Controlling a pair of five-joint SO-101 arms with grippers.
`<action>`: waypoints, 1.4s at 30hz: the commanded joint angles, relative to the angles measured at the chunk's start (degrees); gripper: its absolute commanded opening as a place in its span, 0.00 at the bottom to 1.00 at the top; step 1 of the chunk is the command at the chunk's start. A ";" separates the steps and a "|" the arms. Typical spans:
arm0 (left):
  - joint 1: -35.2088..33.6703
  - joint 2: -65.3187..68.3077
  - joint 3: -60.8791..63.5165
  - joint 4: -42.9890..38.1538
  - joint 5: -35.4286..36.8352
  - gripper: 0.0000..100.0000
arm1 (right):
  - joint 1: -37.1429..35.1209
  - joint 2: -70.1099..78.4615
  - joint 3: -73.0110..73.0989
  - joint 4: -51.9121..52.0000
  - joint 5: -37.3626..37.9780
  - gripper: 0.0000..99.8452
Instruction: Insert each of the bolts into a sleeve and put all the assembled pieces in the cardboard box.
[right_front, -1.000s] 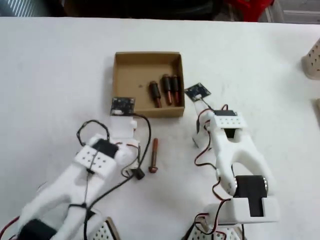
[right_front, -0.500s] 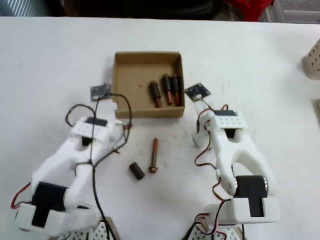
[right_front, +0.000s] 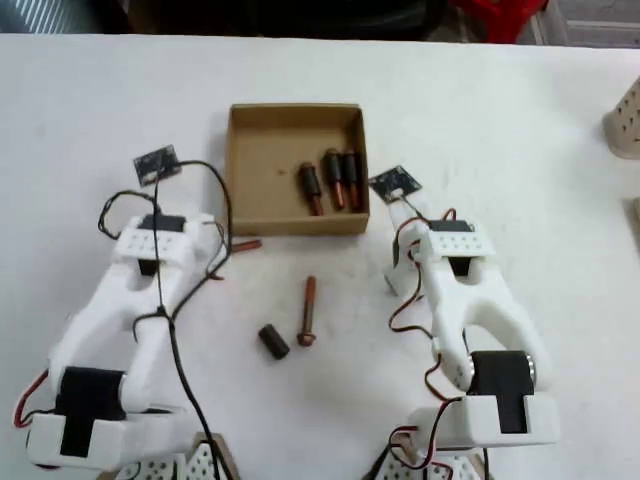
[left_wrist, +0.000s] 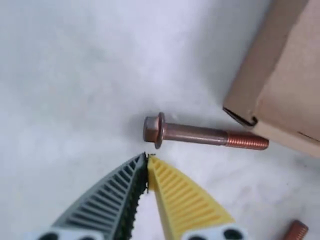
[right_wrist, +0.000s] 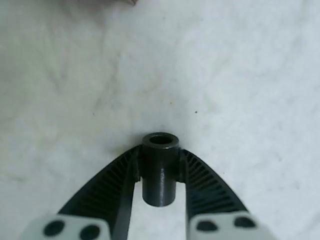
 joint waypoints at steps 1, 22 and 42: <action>2.51 -2.86 -1.23 0.44 1.85 0.15 | 0.84 -0.04 -1.32 -0.40 0.70 0.02; 2.15 0.04 -1.49 -3.78 8.26 0.26 | 0.57 -0.04 -1.23 -0.22 3.16 0.02; -2.77 10.33 -8.79 -4.04 13.89 0.25 | 0.40 -0.48 -0.35 -0.48 3.52 0.02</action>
